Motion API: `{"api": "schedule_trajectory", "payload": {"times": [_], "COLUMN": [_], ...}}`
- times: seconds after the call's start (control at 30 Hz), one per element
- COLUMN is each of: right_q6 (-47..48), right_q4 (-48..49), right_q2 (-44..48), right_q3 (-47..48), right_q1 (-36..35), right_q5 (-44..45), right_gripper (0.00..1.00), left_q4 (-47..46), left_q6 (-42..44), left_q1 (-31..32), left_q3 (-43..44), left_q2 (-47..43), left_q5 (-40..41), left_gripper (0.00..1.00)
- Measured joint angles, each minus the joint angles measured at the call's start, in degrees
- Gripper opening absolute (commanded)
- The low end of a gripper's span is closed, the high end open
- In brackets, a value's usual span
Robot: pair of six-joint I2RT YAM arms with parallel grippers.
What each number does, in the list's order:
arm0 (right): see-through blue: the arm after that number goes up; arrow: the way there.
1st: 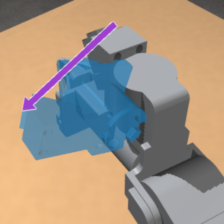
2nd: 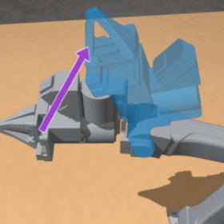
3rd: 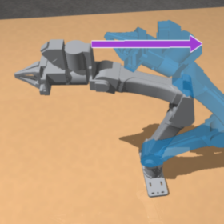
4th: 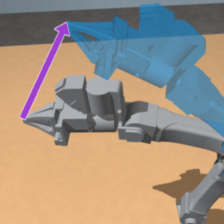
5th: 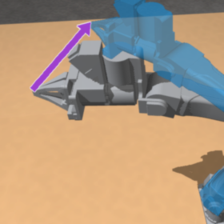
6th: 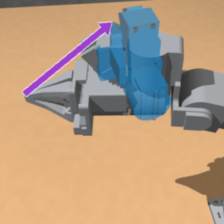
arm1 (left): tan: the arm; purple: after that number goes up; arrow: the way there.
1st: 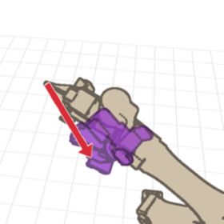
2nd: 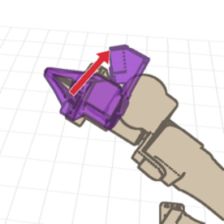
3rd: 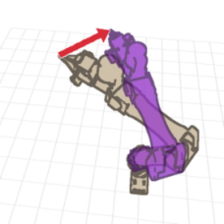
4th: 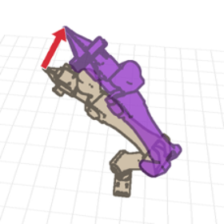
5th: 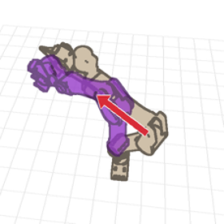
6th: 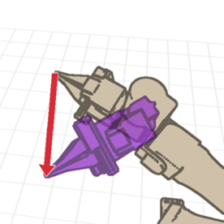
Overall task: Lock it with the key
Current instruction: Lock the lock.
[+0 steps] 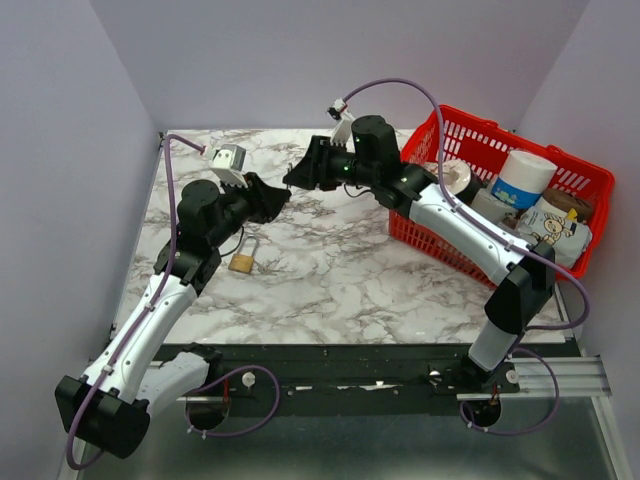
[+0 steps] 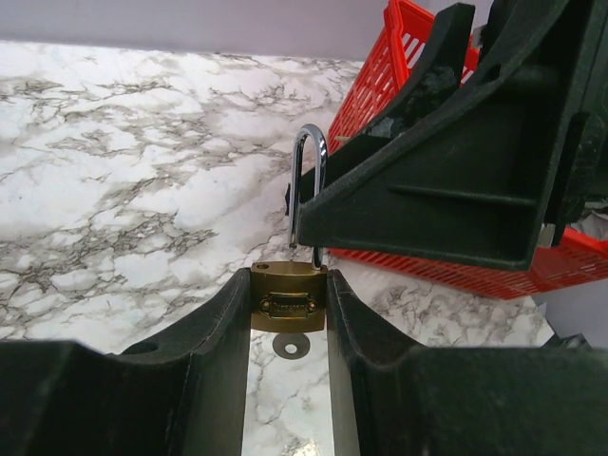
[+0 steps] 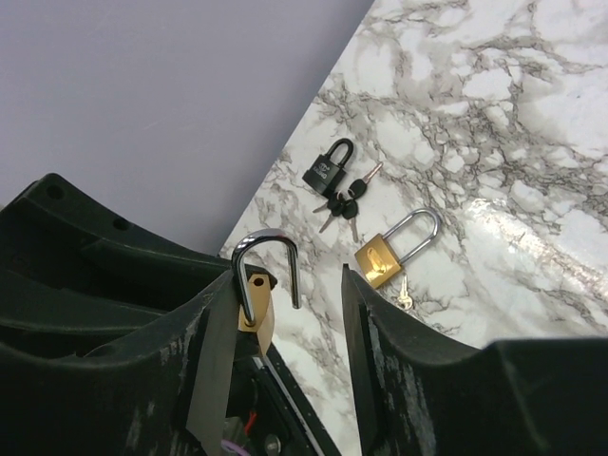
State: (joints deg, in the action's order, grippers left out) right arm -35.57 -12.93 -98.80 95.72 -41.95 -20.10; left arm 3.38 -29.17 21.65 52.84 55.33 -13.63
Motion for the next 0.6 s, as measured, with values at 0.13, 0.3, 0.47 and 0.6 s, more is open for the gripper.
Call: {"api": "schedule_trajectory", "payload": {"times": [0.13, 0.3, 0.47, 0.6], "right_q6": [0.02, 0.15, -0.20, 1.07], "right_q4": [0.00, 0.04, 0.33, -0.02], "right_q2": [-0.09, -0.90, -1.99, -1.97], "right_q3": [-0.24, -0.20, -0.15, -0.15], "right_q1": [-1.60, -1.86, -1.97, -2.03], "right_q5": [1.40, 2.47, 2.16, 2.43], "right_gripper": [0.50, 0.19, 0.01, 0.01], "left_q4": [-0.07, -0.07, 1.88, 2.56], "left_q6": [-0.31, -0.20, 0.04, 0.79], "left_q1": [0.50, 1.86, 2.27, 2.38], "left_q3": [0.00, 0.00, -0.02, 0.11], "left_q2": [0.20, 0.52, 1.40, 1.49], "left_q5": [0.74, 1.92, 3.76, 3.39], "left_gripper": [0.00, 0.00, 0.18, 0.58]}}
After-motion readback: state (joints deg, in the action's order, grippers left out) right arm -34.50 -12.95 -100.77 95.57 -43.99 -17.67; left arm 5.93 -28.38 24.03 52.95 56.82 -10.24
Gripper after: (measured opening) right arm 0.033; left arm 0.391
